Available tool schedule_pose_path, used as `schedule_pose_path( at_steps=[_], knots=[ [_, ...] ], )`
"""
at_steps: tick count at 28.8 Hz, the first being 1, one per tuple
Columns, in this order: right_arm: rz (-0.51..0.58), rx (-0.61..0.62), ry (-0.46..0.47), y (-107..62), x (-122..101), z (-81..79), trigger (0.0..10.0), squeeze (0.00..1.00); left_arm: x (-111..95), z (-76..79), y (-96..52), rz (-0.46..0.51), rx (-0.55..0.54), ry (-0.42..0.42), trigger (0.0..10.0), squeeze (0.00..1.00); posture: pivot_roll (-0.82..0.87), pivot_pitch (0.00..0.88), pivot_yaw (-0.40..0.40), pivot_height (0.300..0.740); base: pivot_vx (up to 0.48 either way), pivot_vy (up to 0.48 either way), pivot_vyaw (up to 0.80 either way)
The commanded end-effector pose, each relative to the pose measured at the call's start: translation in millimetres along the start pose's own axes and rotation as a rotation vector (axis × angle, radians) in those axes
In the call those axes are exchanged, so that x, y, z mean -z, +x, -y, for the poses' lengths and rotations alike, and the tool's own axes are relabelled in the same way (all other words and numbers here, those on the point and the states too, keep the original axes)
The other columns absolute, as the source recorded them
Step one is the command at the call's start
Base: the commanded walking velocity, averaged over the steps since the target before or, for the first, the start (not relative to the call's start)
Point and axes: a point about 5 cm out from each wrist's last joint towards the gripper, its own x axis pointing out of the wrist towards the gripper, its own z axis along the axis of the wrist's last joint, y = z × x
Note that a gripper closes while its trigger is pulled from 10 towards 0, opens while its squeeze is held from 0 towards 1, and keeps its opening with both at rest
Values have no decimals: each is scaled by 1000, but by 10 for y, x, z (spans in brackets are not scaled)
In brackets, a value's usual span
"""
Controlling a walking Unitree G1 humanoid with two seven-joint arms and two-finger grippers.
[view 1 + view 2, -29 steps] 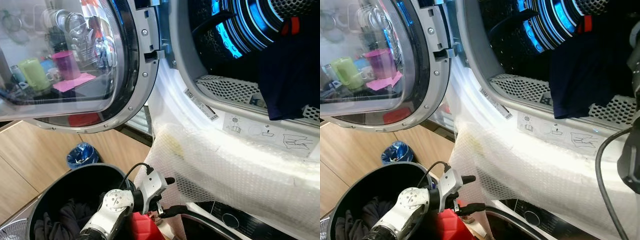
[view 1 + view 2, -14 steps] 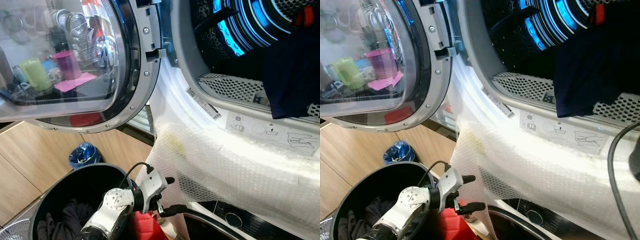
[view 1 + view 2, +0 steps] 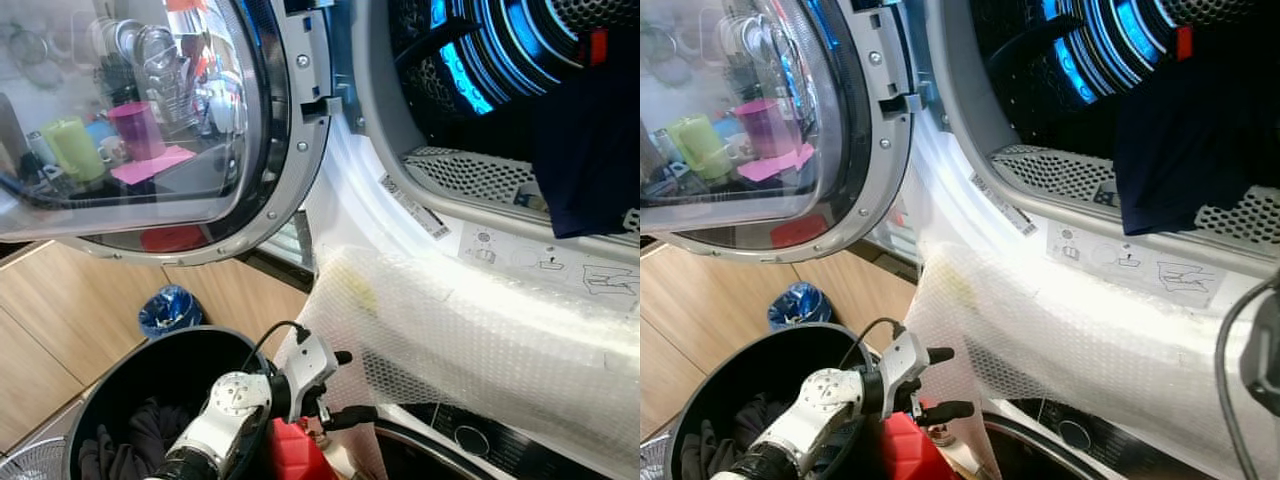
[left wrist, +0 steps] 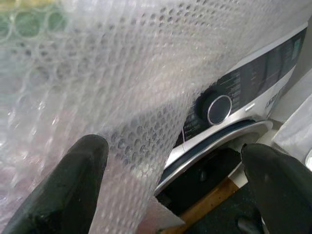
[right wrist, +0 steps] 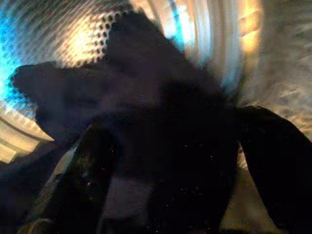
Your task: Clothes washing
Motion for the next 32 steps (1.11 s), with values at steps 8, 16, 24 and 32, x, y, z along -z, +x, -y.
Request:
schedule_pose_path(
  at_steps=[8,16,24,32],
  knots=[
    [-1,-187,0,-215,105,-267,10000,1000,23,-60,-68,-25,-15,-10,10000,0,-63,0,172,740,0,0,0],
    [127,-311,172,-589,-77,-177,10000,0,1,-79,-84,-9,-26,-22,10000,0,-57,0,171,740,0,0,0],
    [301,-485,308,-1092,-308,-157,10000,0,-4,-59,-92,-4,-3,-25,10000,0,-65,0,180,740,0,0,0],
    [378,-839,516,-1622,-409,-269,10000,0,-59,-121,-116,2,-6,-12,10000,0,-50,0,175,740,0,0,0]
  ],
)
